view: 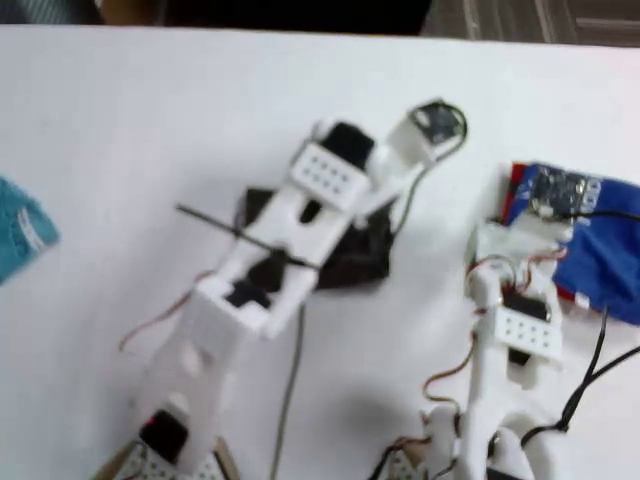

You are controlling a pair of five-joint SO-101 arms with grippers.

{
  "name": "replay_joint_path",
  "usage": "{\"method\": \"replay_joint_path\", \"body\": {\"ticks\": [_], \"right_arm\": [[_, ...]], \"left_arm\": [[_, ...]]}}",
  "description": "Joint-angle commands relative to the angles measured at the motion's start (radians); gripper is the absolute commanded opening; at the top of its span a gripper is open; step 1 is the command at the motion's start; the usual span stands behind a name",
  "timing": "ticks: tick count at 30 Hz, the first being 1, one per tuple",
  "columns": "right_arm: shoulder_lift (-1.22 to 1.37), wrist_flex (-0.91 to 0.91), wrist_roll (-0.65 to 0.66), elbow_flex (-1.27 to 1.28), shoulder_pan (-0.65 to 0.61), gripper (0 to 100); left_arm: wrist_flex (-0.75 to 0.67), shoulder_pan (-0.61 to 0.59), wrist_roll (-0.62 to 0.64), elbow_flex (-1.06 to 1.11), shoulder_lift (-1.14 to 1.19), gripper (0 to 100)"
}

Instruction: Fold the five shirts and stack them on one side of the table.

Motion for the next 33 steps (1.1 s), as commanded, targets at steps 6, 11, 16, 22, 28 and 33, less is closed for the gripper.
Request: {"method": "replay_joint_path", "body": {"ticks": [6,11,16,22,28,33], "right_arm": [[-0.035,-0.024,-0.008,-0.031,0.002,18.0],[-0.027,0.021,0.032,-0.035,-0.117,17.9],[0.107,0.199,0.107,-0.212,-0.206,1.5],[0.432,0.544,0.178,-0.683,-0.289,2.1],[0.837,1.052,0.295,-1.415,-0.496,2.1],[1.153,1.293,0.364,-1.939,-0.642,2.1]], "left_arm": [[0.121,-0.109,0.003,-0.268,-0.041,25],[0.138,-0.305,0.005,-0.332,-0.038,25],[0.135,-0.462,0.006,-0.216,-0.038,13],[0.127,-0.566,0.133,-0.206,-0.038,2],[0.120,-0.600,0.216,-0.202,0.051,3],[0.101,-0.578,0.279,-0.209,0.204,3]]}}
